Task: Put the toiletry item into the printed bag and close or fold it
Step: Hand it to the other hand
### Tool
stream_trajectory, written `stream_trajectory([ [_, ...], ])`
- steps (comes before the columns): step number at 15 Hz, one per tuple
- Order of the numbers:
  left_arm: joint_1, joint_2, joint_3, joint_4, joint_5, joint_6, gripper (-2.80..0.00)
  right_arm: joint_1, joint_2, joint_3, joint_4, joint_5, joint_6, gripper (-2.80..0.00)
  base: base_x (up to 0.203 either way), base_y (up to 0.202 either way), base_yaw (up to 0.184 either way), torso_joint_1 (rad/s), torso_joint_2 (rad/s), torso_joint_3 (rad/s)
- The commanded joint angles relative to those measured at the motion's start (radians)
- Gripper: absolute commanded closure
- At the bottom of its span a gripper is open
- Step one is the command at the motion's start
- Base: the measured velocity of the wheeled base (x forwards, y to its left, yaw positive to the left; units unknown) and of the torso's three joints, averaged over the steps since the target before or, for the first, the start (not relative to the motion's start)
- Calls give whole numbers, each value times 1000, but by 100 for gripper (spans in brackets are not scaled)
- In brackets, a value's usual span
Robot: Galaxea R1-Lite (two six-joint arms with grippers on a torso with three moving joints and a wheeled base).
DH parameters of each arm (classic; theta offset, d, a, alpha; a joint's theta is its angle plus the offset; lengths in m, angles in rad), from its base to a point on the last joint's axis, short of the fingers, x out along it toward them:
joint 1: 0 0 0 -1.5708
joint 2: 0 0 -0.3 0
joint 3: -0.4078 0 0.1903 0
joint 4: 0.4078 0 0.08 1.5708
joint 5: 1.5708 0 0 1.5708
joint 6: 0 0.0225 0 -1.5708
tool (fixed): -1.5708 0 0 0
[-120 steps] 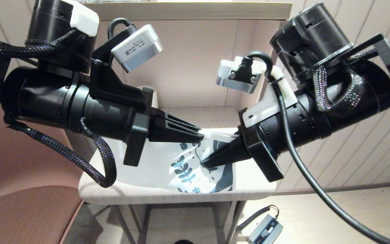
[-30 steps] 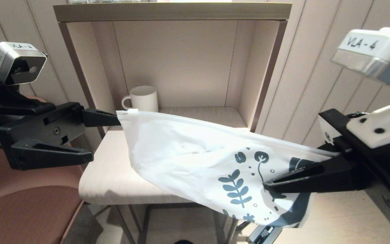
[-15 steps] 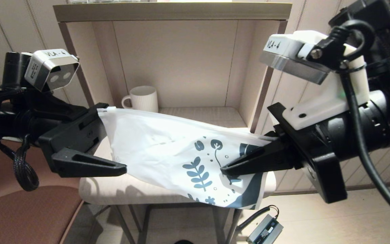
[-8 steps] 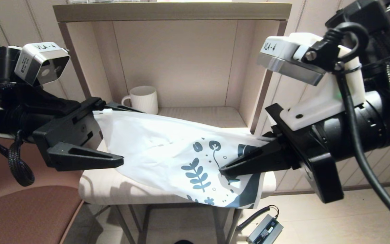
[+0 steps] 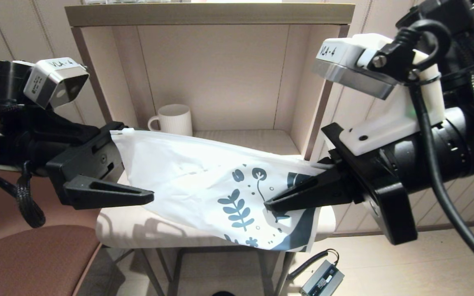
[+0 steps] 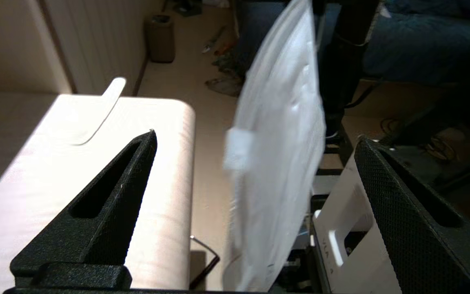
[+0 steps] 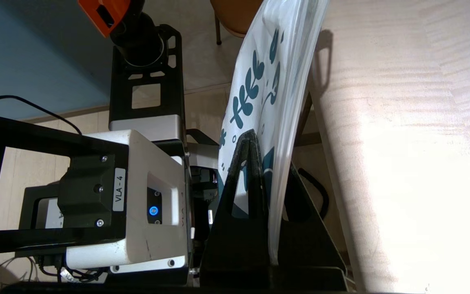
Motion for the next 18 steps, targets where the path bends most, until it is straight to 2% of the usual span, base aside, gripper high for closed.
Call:
stream_trajectory([
  [1,50,0,-6,14,112,-20,-280,-5,-15,1,4,2,-2,0,0,0,0,0,0,0],
  [3,142,-78,33,25,276,-69,-280,-7,-39,15,9,1,-2,0,0,0,0,0,0,0],
  [6,333,-314,154,1,526,-174,-280,-10,-72,30,7,1,0,0,0,0,0,0,0,0],
  [7,366,-385,174,-14,636,-234,-280,-10,-77,32,6,1,0,0,0,0,0,0,0,0],
  [9,398,-454,154,-39,988,-347,-280,-10,-91,34,9,1,7,0,0,0,0,0,0,0],
  [10,399,-461,102,-43,1101,-377,-280,-12,-95,39,6,1,10,0,0,0,0,0,0,0],
  [11,393,-458,26,-42,1149,-410,-280,-11,-97,39,8,-1,12,0,0,0,0,0,0,0],
  [12,388,-449,-55,-31,1169,-454,-280,-12,-98,41,9,-2,15,0,0,0,0,0,0,0],
  [15,375,-402,-295,44,1189,-541,-280,-10,-92,53,3,-4,17,0,0,0,0,0,0,0],
  [17,290,-388,-328,70,1141,-549,-280,-9,-86,53,2,-3,17,0,0,0,0,0,0,0],
  [18,258,-393,-332,117,1081,-518,-280,-9,-83,53,3,-5,17,0,0,0,0,0,0,0],
])
